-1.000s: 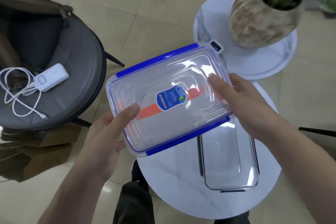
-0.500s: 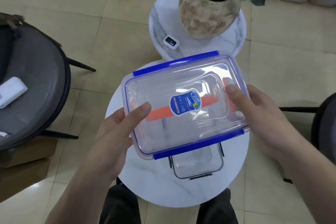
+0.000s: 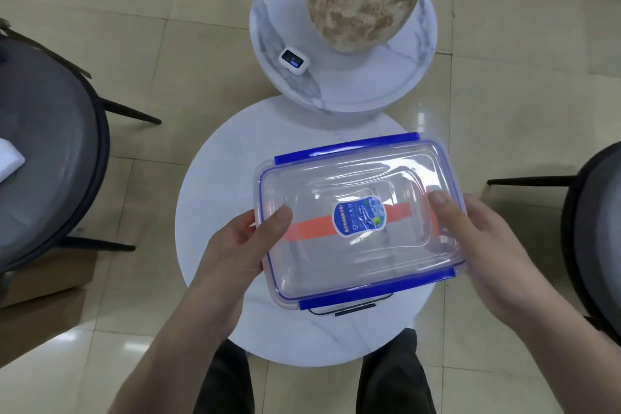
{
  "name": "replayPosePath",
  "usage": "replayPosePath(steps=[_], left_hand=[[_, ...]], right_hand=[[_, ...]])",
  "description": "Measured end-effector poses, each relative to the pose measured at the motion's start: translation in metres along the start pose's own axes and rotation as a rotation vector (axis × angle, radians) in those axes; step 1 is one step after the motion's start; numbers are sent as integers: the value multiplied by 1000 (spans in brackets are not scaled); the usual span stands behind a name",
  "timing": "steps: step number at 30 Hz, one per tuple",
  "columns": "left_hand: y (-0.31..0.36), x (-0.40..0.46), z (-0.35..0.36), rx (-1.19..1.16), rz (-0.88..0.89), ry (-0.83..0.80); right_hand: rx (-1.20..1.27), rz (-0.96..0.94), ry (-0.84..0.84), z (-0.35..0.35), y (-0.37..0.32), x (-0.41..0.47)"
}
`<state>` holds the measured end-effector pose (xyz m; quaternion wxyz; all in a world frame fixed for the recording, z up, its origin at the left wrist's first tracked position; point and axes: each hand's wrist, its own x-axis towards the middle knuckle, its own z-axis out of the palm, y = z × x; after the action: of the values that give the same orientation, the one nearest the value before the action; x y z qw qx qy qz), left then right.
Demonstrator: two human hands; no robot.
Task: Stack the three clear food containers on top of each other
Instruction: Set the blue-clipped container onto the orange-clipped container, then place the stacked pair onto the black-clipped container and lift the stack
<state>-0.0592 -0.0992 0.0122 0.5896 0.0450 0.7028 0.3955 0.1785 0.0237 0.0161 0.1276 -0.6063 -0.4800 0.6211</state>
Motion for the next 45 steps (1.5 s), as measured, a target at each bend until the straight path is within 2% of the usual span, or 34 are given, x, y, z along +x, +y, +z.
replayPosePath(steps=[18,35,40,45], left_hand=[[-15,15,10,34,-29,43],[-26,24,5,27,26,77],[-23,26,2,16,71,91],[-17,36,-8,-113,61,132]], right_hand=[[-4,28,52,-1,16,10],[80,31,122,8,18,9],[151,75,232,7,21,8],[300,181,339,0,34,-6]])
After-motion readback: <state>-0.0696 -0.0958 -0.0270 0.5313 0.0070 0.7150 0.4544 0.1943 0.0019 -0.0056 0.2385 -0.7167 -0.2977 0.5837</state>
